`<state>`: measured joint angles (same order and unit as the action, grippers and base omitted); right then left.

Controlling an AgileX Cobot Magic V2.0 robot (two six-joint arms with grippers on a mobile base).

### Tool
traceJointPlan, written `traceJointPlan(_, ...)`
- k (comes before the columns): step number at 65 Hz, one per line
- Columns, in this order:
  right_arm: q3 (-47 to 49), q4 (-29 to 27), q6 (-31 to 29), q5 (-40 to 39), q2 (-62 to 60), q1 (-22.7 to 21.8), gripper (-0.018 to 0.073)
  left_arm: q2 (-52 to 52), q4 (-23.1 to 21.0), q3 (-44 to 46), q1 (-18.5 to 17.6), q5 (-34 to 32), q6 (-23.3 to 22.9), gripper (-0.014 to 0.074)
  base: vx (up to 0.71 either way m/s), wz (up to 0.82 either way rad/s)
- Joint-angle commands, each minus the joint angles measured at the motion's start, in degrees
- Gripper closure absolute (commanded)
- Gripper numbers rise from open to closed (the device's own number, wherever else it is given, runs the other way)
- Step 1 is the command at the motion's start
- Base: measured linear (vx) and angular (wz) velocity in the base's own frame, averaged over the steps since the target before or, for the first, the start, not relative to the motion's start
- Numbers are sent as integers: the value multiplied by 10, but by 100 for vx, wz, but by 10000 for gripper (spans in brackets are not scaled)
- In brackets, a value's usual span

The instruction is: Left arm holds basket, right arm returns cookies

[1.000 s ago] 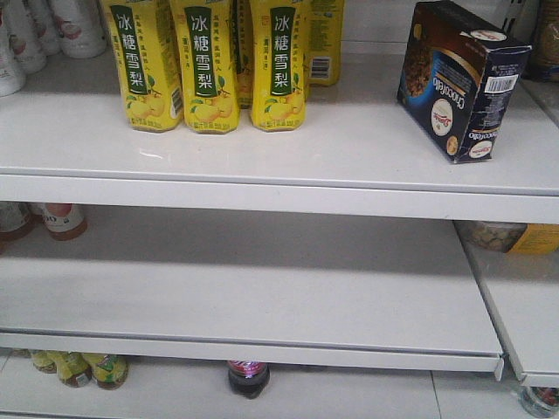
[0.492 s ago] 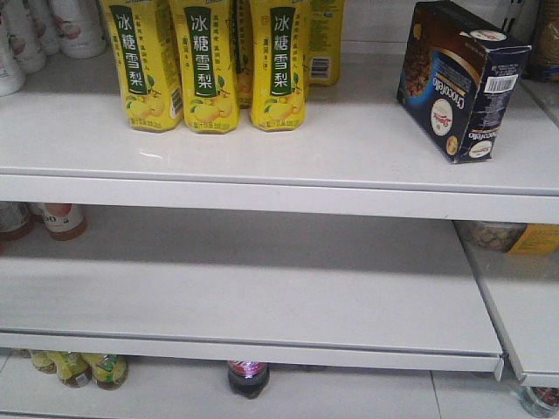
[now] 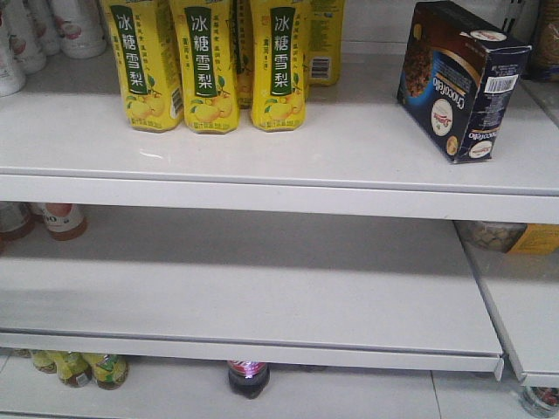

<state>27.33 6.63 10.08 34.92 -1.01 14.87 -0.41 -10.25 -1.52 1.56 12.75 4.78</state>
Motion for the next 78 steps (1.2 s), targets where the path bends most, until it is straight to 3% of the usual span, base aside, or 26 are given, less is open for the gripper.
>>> traceJointPlan(1,13,6,-2,-41,-2,-1,565,-11,0,13,-4,-65,16,599,0,0)
traceJointPlan(78,13,9,-3,-52,-2,-1,565,-10,1,14,-4,-61,16,599,0,0)
